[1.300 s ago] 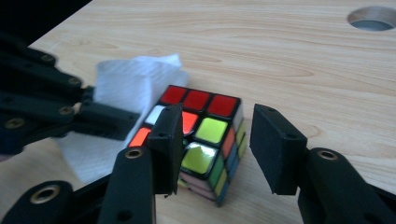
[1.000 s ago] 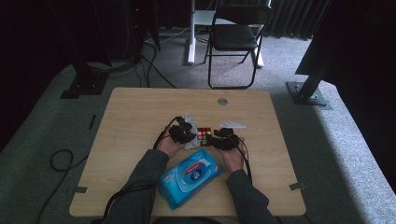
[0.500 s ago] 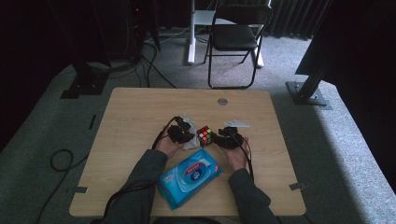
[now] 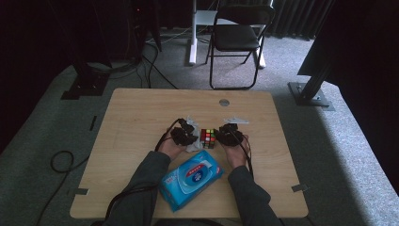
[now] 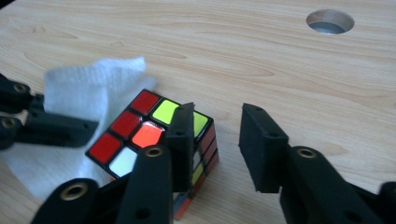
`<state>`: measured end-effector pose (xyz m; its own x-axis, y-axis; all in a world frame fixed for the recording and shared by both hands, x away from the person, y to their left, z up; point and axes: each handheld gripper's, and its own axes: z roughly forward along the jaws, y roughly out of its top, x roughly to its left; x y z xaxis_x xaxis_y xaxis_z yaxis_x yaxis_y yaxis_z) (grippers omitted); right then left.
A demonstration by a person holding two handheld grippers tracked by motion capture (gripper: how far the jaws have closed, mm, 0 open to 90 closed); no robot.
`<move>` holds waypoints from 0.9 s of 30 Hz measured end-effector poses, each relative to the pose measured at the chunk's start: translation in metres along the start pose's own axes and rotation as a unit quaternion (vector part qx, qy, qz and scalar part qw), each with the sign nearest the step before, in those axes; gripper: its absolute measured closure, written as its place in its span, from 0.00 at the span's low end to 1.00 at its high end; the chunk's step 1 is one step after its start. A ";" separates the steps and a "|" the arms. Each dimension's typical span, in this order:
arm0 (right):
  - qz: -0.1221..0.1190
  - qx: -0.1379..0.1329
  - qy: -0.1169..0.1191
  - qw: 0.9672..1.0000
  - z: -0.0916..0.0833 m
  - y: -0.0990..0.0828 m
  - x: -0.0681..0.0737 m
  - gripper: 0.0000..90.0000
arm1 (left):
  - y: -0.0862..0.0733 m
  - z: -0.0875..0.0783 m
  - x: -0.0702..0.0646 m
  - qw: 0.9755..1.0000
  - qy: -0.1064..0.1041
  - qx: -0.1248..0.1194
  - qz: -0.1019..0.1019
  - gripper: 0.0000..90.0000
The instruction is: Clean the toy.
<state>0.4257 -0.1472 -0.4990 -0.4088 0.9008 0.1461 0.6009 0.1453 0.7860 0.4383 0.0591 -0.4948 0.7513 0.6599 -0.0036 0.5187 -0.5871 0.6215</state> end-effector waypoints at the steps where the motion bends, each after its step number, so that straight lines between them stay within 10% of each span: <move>1: 0.005 0.000 0.007 1.000 -0.001 0.000 0.001 0.74 | 0.001 0.000 -0.003 1.000 -0.003 -0.002 0.005 0.94; 27: 0.015 0.004 0.047 0.999 0.000 -0.007 0.008 0.77 | 0.004 -0.001 -0.003 1.000 0.006 -0.009 0.000 0.94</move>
<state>0.4178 -0.1409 -0.5034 -0.4525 0.8626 0.2261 0.6190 0.1212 0.7760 0.4376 0.0550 -0.4911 0.7462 0.6656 0.0067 0.5104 -0.5786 0.6362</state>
